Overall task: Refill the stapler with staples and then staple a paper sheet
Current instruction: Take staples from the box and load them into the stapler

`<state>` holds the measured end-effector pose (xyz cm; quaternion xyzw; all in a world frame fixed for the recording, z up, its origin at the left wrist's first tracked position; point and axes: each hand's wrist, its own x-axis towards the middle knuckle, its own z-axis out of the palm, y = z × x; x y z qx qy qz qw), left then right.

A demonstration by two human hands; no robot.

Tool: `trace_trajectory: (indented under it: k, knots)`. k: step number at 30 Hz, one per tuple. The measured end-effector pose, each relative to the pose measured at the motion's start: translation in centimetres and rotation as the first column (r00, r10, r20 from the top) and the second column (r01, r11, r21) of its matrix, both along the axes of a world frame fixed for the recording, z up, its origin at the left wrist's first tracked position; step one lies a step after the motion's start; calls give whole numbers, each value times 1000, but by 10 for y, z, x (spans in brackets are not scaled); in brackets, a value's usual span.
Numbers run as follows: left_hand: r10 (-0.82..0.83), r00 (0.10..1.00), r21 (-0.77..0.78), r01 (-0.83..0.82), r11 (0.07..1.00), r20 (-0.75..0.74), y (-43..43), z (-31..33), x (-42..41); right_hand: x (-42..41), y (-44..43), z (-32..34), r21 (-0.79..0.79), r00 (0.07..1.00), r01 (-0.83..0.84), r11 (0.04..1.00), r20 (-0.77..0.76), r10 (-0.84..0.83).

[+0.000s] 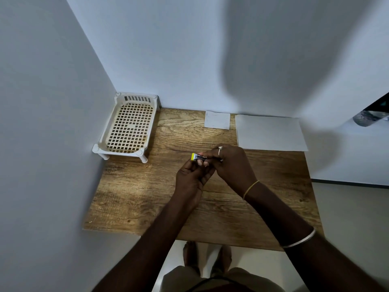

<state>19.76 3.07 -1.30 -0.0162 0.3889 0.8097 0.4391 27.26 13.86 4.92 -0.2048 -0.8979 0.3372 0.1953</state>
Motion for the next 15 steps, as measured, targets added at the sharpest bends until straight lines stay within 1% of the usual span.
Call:
trace_trajectory:
  k: [5, 8, 12, 15]
  knots:
    - [-14, 1000, -30, 14, 999, 1, 0, 0, 1, -3, 2, 5, -11, 999, -10, 1000, 50, 10]
    - [-14, 1000, -29, 14, 999, -3, -1, 2, 0, -3, 2, 7, 20, 997, -29, 999, 76, 27]
    - [-2, 1000, -19, 3, 1000, 14, -1, 2, -1, -2, 1, 6, 18, 1000, -4, 1000, 31, 4]
    - [-7, 1000, -20, 7, 1000, 10, -1, -1, -2, -1, 0, 4, -4, 999, -4, 1000, 37, 4]
